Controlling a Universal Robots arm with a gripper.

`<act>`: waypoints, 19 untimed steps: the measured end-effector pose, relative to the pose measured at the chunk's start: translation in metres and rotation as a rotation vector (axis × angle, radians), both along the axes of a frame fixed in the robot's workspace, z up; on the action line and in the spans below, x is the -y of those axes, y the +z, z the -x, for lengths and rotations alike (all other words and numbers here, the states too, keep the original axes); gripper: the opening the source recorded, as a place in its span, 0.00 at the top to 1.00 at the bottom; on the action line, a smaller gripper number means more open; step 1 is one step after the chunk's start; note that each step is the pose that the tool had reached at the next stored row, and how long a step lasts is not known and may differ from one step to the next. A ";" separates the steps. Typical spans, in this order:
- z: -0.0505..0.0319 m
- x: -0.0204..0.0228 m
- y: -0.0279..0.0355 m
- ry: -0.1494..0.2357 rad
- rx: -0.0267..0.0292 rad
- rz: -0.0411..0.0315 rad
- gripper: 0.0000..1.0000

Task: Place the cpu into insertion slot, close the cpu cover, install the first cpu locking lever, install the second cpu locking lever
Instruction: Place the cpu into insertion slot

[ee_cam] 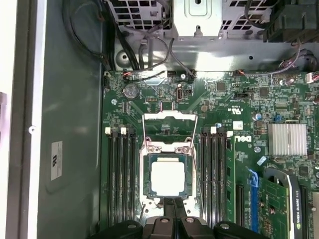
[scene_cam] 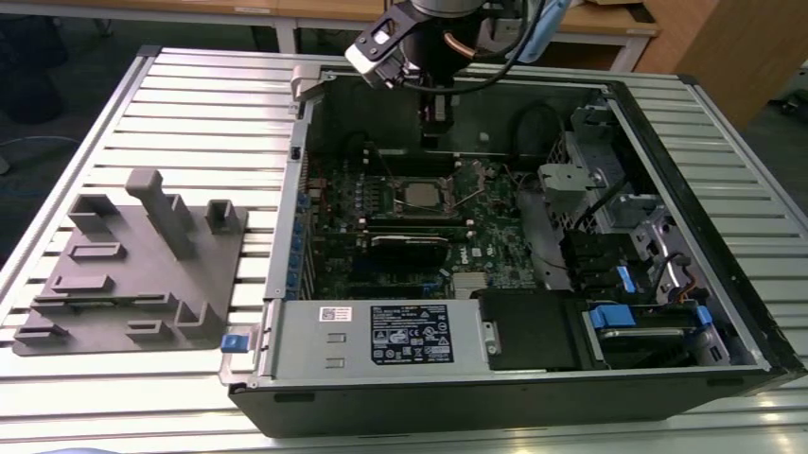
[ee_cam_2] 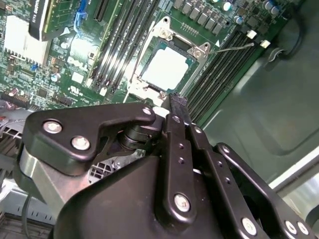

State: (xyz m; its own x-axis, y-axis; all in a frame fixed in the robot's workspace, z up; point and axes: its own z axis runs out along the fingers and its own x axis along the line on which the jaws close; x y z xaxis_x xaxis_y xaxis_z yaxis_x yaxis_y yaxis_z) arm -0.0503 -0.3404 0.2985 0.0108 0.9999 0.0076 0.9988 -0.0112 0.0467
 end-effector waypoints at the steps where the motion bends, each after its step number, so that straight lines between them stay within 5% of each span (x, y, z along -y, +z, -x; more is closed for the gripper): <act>1: 0.0000 0.0000 -0.0015 0.000 0.0000 0.0000 0.89; 13: -0.0001 0.0000 -0.0170 0.000 0.0000 0.0000 0.89; 19: -0.0066 0.0001 -0.0210 0.000 -0.0058 -0.0002 0.89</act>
